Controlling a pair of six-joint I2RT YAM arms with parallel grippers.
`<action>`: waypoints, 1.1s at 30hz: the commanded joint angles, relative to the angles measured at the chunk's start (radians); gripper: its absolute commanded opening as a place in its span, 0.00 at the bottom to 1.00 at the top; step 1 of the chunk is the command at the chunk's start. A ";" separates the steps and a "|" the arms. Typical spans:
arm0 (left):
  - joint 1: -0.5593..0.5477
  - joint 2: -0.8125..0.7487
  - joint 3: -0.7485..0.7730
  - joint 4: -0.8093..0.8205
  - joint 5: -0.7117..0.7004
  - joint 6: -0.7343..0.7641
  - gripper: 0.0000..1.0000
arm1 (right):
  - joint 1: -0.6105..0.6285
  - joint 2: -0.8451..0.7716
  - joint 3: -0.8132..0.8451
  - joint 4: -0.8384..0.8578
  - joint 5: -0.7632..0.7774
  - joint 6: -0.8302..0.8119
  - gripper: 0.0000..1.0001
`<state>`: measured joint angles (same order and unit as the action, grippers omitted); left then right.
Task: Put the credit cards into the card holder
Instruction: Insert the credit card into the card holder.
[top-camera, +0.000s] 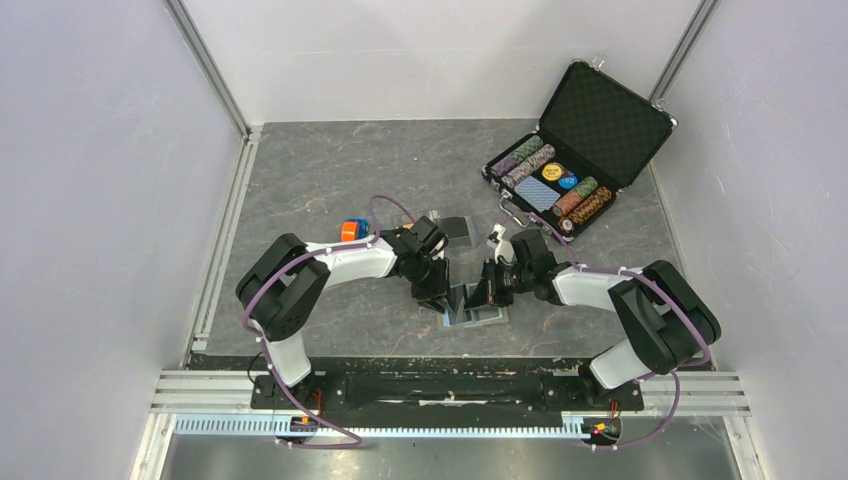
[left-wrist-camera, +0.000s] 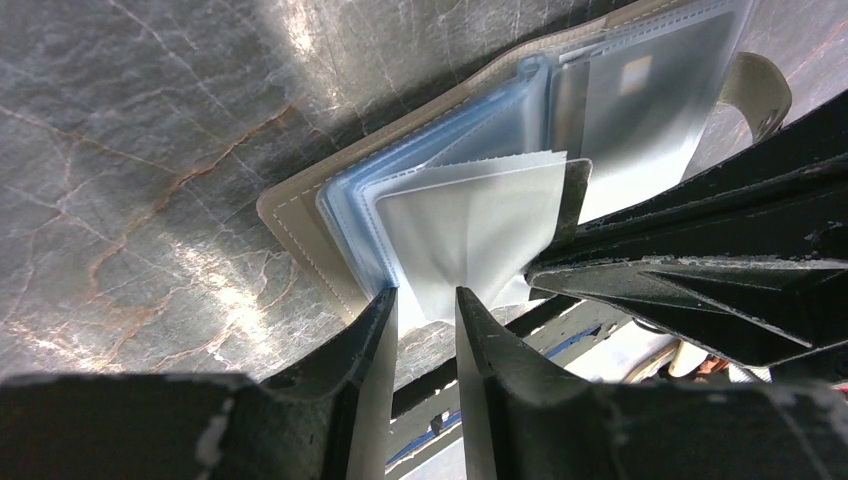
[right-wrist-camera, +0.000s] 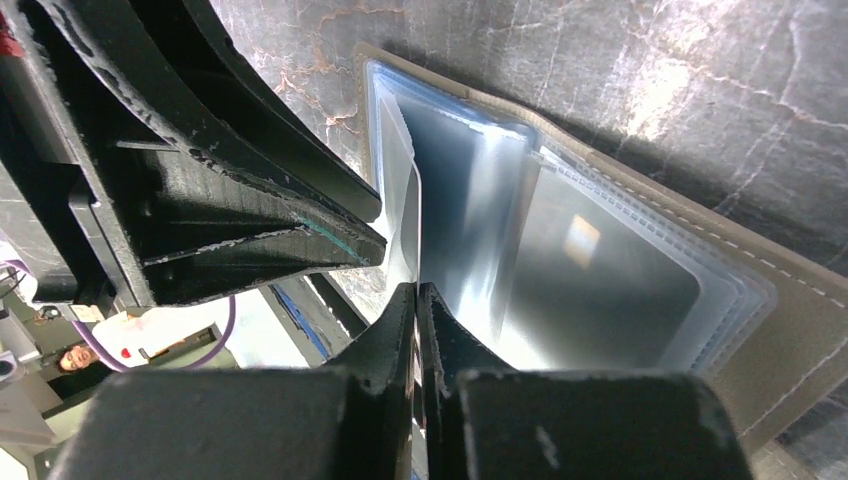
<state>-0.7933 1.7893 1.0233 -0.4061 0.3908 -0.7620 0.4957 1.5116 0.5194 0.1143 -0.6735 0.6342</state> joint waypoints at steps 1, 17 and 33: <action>0.002 -0.008 0.006 0.002 -0.037 -0.020 0.35 | 0.004 -0.005 -0.024 0.044 0.034 0.009 0.04; 0.012 -0.009 0.017 0.015 -0.028 -0.025 0.23 | 0.004 -0.052 0.009 -0.068 0.038 -0.055 0.39; 0.016 0.008 0.039 0.018 -0.004 -0.022 0.28 | 0.004 -0.072 0.057 -0.184 0.070 -0.131 0.38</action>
<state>-0.7818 1.7905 1.0237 -0.4053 0.3756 -0.7658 0.4976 1.4456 0.5369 -0.0429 -0.6289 0.5373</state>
